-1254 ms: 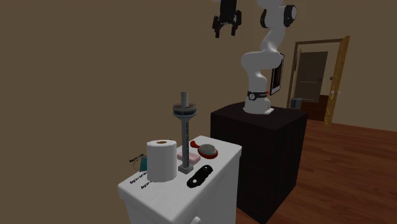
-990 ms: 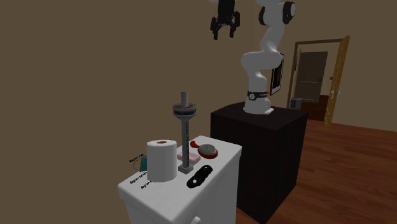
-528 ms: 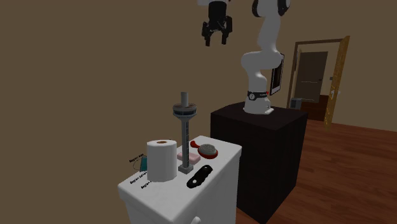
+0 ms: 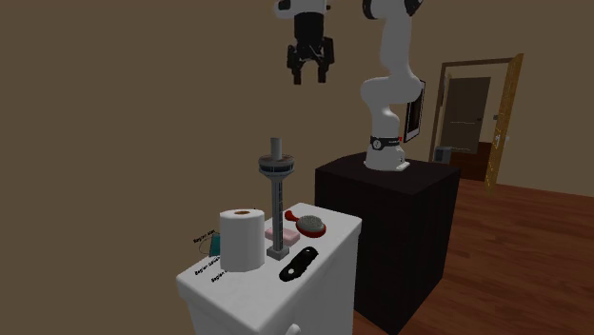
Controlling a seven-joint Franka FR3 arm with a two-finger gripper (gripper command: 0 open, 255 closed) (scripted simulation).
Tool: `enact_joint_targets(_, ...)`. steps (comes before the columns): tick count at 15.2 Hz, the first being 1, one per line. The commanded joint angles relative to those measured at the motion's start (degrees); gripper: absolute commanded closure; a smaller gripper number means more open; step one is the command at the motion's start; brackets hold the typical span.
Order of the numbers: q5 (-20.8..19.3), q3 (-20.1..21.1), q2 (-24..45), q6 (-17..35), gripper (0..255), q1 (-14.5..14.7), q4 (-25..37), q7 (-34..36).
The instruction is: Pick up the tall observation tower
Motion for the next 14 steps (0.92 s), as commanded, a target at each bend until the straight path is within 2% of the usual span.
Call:
enact_joint_targets(1,-0.4,0.5,5.1,0.8,0,0.3,3.1,1.3)
enact_joint_targets(8,-1.8,1.0,23.1,-1.7,0,1.6,19.5,5.2)
enact_joint_targets(14,-2.6,0.8,40.2,-7.3,0,3.3,38.8,7.6)
